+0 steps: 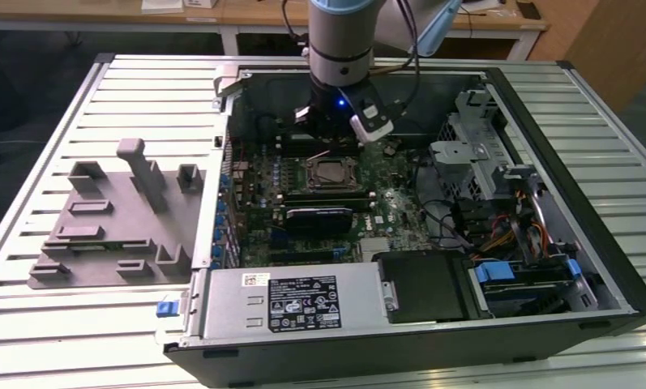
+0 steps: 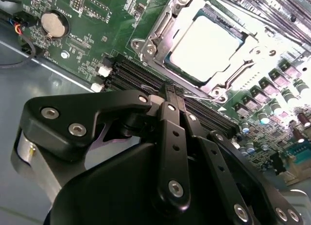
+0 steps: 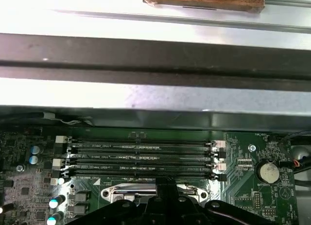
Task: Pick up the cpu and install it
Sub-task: 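Install the first cpu locking lever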
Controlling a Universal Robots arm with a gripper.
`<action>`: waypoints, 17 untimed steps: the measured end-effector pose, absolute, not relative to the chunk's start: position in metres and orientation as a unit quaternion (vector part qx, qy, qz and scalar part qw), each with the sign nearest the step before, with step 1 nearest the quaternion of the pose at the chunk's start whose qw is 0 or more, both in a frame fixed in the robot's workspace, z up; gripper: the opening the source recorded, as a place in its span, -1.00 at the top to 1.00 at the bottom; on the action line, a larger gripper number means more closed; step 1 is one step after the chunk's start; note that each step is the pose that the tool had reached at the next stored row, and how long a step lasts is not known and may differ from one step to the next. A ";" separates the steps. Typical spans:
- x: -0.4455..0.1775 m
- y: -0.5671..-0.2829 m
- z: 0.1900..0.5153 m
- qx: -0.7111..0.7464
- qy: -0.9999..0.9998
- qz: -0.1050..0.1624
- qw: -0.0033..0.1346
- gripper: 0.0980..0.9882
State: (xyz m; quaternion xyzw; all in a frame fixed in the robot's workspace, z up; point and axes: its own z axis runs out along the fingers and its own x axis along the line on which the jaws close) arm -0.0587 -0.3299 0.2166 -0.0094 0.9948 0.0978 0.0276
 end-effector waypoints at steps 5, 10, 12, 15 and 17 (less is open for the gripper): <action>-0.056 -0.328 0.216 -0.003 0.996 0.087 0.028 0.98; -0.055 -0.327 0.215 0.000 0.996 0.085 0.028 0.98; -0.055 -0.327 0.215 0.000 0.996 0.085 0.028 0.98; -0.055 -0.327 0.214 0.000 0.996 0.084 0.029 0.98; -0.055 -0.327 0.214 0.000 0.996 0.082 0.029 0.98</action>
